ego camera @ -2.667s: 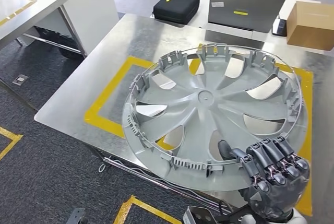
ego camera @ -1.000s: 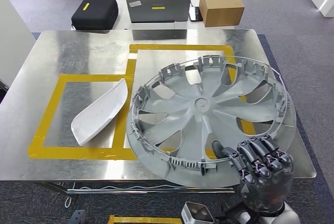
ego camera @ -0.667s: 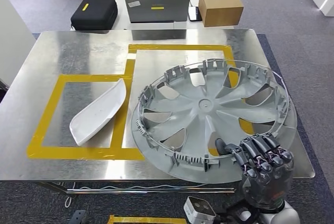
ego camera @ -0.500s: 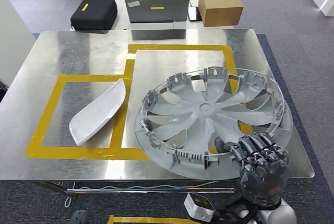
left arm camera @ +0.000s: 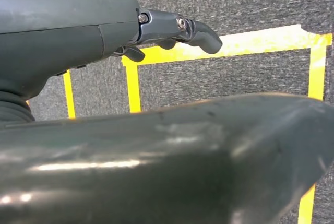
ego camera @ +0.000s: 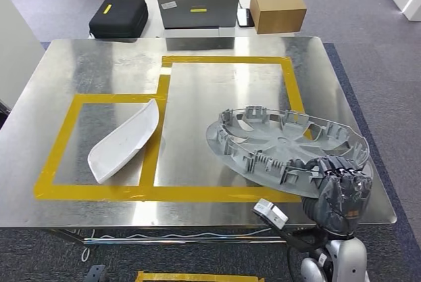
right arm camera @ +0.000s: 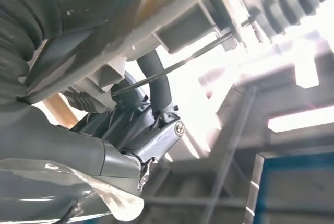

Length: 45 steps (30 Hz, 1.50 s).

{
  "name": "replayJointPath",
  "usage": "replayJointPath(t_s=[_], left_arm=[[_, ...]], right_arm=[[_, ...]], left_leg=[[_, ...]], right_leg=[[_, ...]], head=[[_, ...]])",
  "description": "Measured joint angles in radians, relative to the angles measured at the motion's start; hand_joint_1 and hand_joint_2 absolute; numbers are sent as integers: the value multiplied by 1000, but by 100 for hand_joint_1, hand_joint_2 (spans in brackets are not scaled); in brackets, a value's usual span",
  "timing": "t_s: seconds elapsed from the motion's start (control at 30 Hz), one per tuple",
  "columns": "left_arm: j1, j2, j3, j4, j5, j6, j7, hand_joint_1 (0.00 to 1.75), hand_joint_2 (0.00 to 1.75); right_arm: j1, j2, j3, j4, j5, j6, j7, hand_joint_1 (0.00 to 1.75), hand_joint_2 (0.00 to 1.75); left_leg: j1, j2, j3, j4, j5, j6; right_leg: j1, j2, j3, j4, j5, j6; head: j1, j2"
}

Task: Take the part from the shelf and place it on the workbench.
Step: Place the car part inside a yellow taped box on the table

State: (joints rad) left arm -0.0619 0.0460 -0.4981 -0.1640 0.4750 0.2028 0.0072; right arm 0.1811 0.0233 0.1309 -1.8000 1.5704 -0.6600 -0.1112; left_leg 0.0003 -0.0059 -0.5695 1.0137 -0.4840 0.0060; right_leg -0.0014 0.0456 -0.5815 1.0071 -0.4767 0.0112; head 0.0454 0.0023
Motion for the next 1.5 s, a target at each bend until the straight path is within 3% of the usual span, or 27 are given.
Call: replayJointPath(t_s=[0.2,0.6,0.9,1.2,1.33,1.5], left_arm=[[0,1,-8,0,-3,-7,-1,0,0],[-1,1,-27,0,-10,-8,0,0,0],[-15,1,-56,0,-37,-2,25,0,0],[-26,1,-80,0,-53,3,35,0,0],[-34,1,-87,0,-60,13,35,0,0],[-37,1,-98,0,-67,25,35,0,0]], right_arm=[[-43,-93,41,80,0,0,167,175,175],[-113,-157,66,177,-1,0,270,175,175],[-220,-159,68,278,-133,0,161,175,175],[-291,-143,95,357,-199,1,120,175,175],[-334,-137,121,383,-205,2,124,0,0],[-372,-135,154,401,-223,3,125,0,0]], left_leg=[[-1,0,0,0,0,0],[0,0,0,0,0,0],[0,0,0,0,1,1],[0,0,0,0,1,1],[0,0,0,0,1,1],[0,0,0,0,2,1]], right_leg=[[0,0,0,0,0,0],[1,0,0,0,0,0],[0,0,0,0,1,2],[0,0,0,0,1,2],[0,0,0,0,1,2],[0,0,0,0,2,2]], head=[[0,0],[0,0],[0,0],[0,0],[0,0],[0,0]])
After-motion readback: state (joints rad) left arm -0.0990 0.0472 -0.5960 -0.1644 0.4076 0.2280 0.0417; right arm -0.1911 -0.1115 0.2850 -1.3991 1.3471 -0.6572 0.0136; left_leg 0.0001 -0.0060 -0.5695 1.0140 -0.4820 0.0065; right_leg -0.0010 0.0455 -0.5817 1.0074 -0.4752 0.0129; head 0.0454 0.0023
